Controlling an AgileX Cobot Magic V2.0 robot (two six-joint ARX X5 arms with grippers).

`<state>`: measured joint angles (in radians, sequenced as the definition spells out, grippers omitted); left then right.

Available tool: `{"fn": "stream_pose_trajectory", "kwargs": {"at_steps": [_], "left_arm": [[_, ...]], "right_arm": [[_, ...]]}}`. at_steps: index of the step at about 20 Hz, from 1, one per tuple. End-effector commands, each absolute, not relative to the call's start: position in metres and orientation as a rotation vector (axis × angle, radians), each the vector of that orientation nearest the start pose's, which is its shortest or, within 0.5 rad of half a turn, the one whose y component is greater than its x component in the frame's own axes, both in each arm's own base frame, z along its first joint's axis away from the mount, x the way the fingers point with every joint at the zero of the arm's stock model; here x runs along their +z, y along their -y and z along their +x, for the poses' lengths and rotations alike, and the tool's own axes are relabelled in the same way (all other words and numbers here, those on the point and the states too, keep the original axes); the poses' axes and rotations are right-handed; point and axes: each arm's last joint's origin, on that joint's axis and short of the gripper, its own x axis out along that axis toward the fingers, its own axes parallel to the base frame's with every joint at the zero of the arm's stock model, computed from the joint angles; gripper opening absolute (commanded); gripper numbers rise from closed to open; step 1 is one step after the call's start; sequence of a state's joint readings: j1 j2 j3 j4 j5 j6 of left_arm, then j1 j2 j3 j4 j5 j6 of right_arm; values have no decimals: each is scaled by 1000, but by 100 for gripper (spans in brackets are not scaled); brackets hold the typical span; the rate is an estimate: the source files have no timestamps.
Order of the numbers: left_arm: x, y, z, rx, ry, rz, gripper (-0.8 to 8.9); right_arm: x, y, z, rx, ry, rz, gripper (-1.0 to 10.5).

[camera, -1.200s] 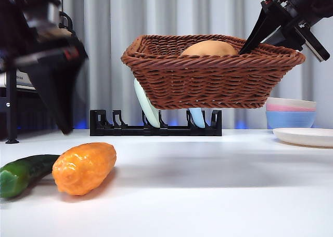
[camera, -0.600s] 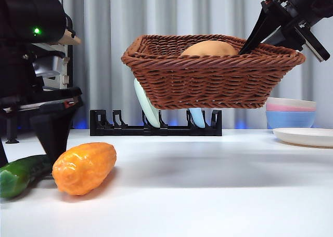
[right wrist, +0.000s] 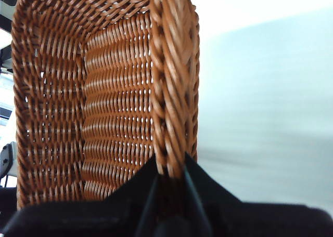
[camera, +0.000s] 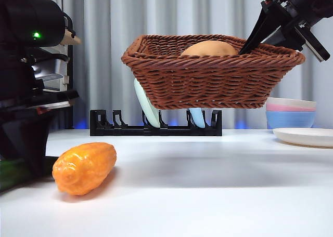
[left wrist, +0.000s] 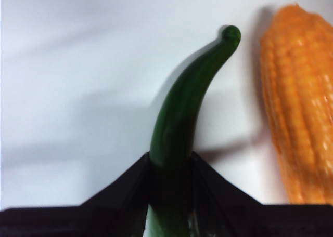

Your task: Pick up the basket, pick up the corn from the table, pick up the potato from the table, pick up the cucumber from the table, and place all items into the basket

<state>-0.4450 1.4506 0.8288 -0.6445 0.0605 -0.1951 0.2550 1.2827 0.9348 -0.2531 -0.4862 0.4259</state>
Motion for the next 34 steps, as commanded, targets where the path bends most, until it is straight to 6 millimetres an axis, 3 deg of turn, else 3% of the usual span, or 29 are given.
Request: {"fn": "stream_pose_trajectory", "kwargs": {"at_steps": [1, 4, 9, 16, 21, 26, 30, 34], "left_arm": [[177, 106, 216, -404, -1377, 127, -10], [189, 102, 199, -568, -1462, 136, -10], [231, 92, 165, -865, -1531, 148, -9], [303, 80, 148, -733, -1294, 183, -9], [360, 83, 150, -754, -967, 76, -9], [402, 92, 165, -760, -623, -104, -9], [415, 109, 186, -767, -453, -220, -9], [409, 135, 205, -768, -412, -230, -9]], "right_arm": [[282, -82, 261, 593, -724, 465, -16], [282, -82, 261, 593, -723, 465, -16], [282, -82, 261, 593, -722, 465, -16], [283, -82, 261, 594, -722, 465, -16], [282, -82, 261, 593, -723, 465, -16], [282, -82, 261, 594, -723, 466, -16], [282, -83, 260, 598, -725, 466, -16], [282, -85, 260, 607, -728, 465, -16]]}}
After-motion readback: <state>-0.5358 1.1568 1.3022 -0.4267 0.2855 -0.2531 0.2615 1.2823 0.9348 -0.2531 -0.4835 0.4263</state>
